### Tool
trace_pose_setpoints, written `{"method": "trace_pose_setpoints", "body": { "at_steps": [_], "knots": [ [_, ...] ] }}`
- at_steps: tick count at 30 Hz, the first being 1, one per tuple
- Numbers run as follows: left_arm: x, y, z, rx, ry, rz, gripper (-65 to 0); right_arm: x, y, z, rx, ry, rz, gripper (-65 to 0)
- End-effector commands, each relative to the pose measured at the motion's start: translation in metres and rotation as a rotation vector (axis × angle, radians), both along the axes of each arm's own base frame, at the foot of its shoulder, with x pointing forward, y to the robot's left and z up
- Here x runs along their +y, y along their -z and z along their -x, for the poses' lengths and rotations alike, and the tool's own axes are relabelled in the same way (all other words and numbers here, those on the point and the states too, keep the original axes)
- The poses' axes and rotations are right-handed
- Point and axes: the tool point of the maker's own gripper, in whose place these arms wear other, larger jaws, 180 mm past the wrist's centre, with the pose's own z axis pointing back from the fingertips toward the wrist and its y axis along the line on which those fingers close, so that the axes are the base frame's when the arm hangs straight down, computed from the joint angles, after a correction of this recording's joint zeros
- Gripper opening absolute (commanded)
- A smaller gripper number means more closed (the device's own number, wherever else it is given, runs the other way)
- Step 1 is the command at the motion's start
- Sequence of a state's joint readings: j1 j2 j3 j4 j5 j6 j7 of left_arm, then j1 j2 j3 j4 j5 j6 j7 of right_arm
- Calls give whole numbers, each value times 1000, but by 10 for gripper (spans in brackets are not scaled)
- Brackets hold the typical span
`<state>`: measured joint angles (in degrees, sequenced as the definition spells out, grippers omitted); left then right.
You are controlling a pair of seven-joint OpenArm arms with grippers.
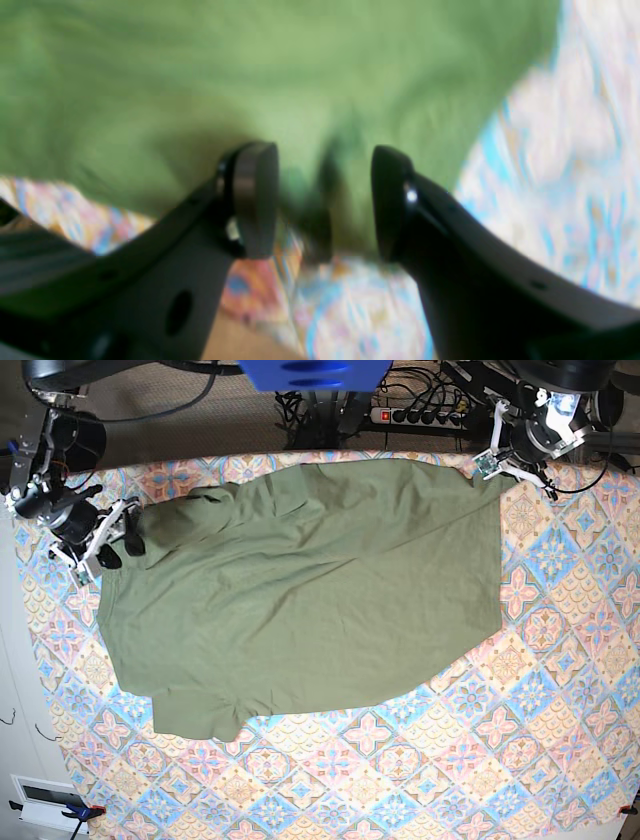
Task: Layout the t-shirt on the table in an organized manner, then fold the t-shirt properly
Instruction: 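Lower the shirt edge with both grippers, laying the shirt flat, then regrasp the shirt's edge corners with both grippers, pulling them apart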
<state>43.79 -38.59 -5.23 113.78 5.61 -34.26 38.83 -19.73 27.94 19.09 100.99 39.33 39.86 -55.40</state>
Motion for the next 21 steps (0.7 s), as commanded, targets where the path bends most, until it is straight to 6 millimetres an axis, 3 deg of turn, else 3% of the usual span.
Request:
{"method": "trace_pose_setpoints", "body": {
  "at_steps": [1,7,13,21],
  "knots": [
    [0,-5,-4,-17,7,2,-560,0,-5,-2,-13,-18,7,-362],
    [0,-6,-5,-20,7,2,-560,19,-6,-15,-49,-10,-52,-362],
    [0,-6,-5,-20,7,2,-560,9,20,-1,60,26,-54,-364],
    [1,-6,-5,-21,6,1,-560,8,19,-1,56,30,-53,-365]
  ]
}}
